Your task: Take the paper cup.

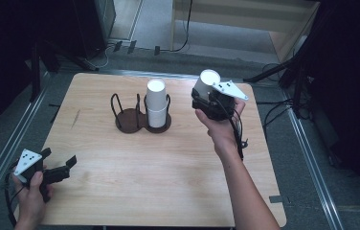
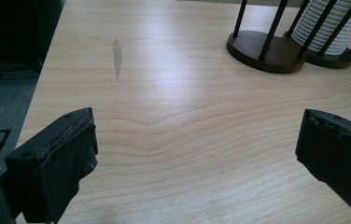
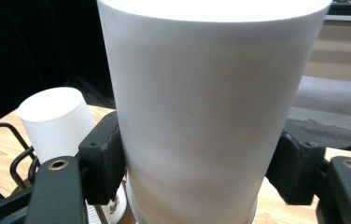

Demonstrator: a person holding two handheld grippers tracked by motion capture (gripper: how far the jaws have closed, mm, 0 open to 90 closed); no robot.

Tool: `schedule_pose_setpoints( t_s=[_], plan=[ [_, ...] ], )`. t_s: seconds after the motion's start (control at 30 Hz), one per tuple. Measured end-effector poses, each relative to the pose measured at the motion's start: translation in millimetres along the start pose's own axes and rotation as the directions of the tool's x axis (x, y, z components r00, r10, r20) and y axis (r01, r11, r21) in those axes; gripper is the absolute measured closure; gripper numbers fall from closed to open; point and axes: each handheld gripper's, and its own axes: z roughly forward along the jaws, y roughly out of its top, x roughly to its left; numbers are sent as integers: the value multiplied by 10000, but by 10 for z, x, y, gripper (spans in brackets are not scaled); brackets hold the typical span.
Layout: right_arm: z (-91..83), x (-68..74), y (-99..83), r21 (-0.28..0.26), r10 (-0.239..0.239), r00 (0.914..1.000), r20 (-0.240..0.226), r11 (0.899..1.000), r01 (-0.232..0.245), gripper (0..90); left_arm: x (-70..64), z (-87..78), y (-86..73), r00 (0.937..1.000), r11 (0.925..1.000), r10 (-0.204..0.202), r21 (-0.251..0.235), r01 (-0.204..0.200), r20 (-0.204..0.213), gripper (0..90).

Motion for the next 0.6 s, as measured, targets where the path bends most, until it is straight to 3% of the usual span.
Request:
schedule_pose_setpoints(
  t_s=[0.23, 0.6],
  plan=[
    [-83, -25, -73, 2, -193, 9998, 80, 9998, 193, 296, 3, 1, 0, 10000, 9999, -65, -118, 65, 56, 0],
    [-212, 1, -326, 244, -544, 9984, 120, 9982, 541, 296, -60, 19, 49, 9996, 9995, 241, -189, -244, -128, 0]
  ],
)
